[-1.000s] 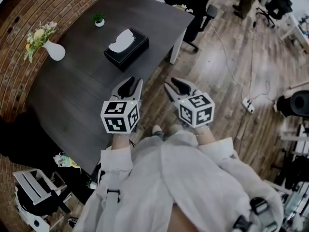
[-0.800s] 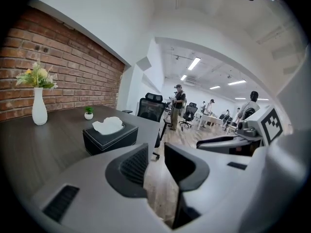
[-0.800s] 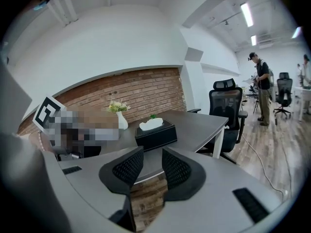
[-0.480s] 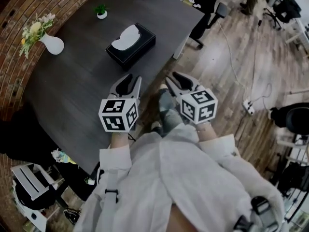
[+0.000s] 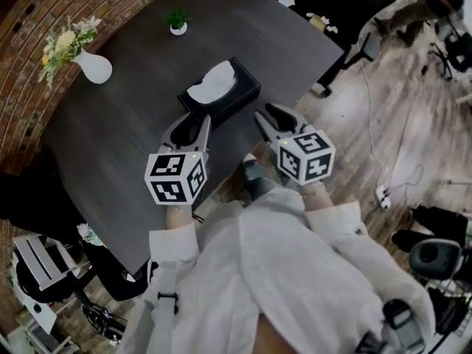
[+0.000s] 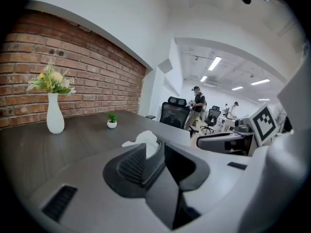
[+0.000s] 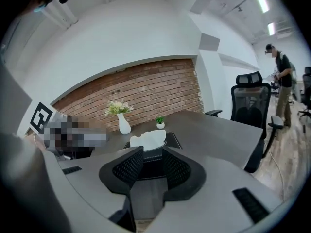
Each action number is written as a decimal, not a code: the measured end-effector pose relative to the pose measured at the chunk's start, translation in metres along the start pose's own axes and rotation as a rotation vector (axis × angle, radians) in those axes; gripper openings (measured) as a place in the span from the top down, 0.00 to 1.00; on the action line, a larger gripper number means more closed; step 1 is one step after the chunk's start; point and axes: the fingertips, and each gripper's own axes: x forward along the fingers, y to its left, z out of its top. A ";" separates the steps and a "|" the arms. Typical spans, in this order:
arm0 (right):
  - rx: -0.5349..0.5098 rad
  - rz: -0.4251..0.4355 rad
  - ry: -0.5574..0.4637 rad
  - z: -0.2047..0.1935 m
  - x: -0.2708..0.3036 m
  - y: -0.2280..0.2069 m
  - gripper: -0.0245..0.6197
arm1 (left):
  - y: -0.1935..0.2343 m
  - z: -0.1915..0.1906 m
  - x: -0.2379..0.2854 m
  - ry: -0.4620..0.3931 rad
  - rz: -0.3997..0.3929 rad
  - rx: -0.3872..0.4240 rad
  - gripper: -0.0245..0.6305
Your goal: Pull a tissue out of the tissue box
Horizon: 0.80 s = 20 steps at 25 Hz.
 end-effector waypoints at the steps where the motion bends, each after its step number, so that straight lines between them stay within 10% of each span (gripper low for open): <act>1: -0.006 0.016 0.003 0.007 0.009 -0.004 0.78 | 0.006 0.007 0.006 -0.002 0.014 -0.002 0.81; 20: -0.187 0.316 0.091 0.078 0.117 -0.046 0.78 | 0.041 0.057 0.092 0.046 0.142 -0.011 0.76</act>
